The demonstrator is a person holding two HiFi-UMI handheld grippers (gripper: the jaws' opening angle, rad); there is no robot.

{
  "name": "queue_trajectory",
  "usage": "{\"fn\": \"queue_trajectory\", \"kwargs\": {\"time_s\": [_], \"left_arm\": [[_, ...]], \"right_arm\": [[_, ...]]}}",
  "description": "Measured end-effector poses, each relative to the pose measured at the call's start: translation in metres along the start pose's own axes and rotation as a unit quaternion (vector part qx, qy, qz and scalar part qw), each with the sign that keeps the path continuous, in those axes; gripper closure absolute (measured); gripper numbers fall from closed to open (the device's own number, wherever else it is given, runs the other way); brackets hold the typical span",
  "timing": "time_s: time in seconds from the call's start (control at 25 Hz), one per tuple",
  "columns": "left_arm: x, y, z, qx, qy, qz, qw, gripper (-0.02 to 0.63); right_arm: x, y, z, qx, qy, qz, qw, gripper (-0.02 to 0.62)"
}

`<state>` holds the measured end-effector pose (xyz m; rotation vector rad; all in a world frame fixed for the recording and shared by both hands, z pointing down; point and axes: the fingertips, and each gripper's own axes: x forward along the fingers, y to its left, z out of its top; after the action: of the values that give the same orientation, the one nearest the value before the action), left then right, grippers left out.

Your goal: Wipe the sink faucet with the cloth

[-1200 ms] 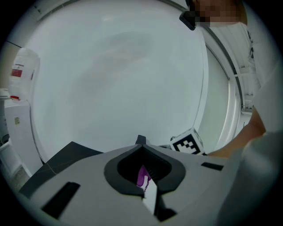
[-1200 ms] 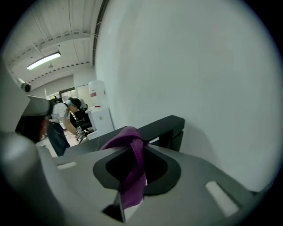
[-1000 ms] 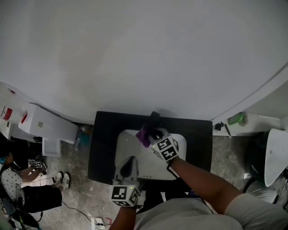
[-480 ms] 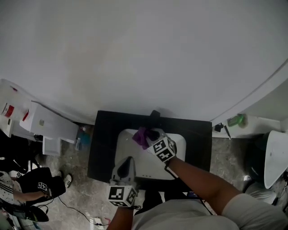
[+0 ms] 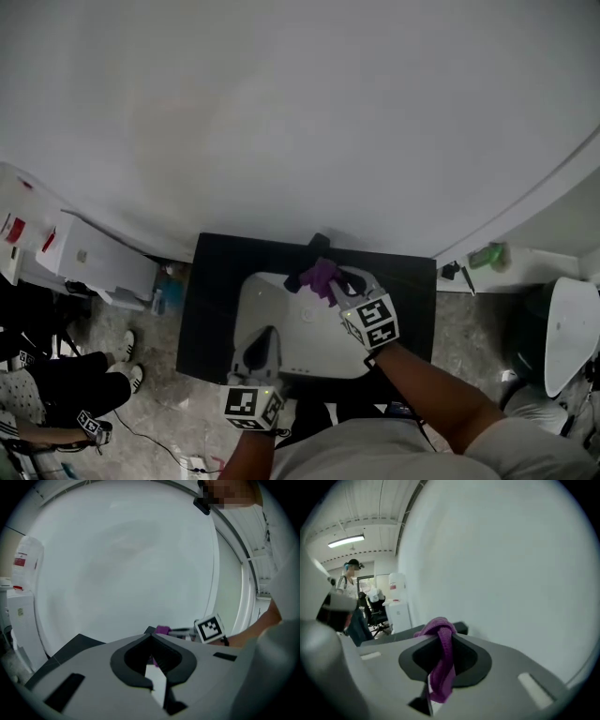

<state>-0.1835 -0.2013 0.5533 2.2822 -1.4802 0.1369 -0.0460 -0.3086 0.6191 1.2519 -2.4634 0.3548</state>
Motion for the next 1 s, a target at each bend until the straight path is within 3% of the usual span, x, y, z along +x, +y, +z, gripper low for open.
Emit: {"fn": "queue_trajectory", "kwargs": {"time_s": [0.12, 0.28, 0.4, 0.52, 0.72, 0.84, 1.0], "left_arm": [[0.004, -0.003, -0.004, -0.002, 0.006, -0.003, 1.0000, 0.600], [0.008, -0.007, -0.003, 0.011, 0.011, -0.015, 0.9998, 0.600], [0.005, 0.007, -0.003, 0.013, 0.019, -0.005, 0.9997, 0.600], [0.005, 0.013, -0.001, 0.004, 0.023, 0.006, 0.9997, 0.600], [0.004, 0.011, 0.004, -0.002, 0.016, 0.004, 0.9999, 0.600], [0.004, -0.007, 0.014, 0.004, 0.003, -0.004, 1.0000, 0.600], [0.000, -0.036, 0.043, 0.022, -0.014, -0.026, 0.9993, 0.600]], "right_arm": [[0.024, -0.038, 0.019, 0.004, 0.001, -0.023, 1.000, 0.541], [0.064, -0.061, -0.044, 0.005, 0.080, -0.031, 0.996, 0.541], [0.097, -0.054, -0.117, 0.035, 0.170, 0.003, 0.985, 0.540], [0.111, -0.051, -0.140, 0.037, 0.190, 0.020, 0.981, 0.540], [0.096, -0.053, -0.095, 0.050, 0.147, -0.001, 0.988, 0.540], [0.070, -0.055, -0.041, 0.044, 0.086, 0.001, 0.995, 0.541], [0.027, -0.041, 0.054, 0.022, -0.025, 0.040, 0.999, 0.541]]}}
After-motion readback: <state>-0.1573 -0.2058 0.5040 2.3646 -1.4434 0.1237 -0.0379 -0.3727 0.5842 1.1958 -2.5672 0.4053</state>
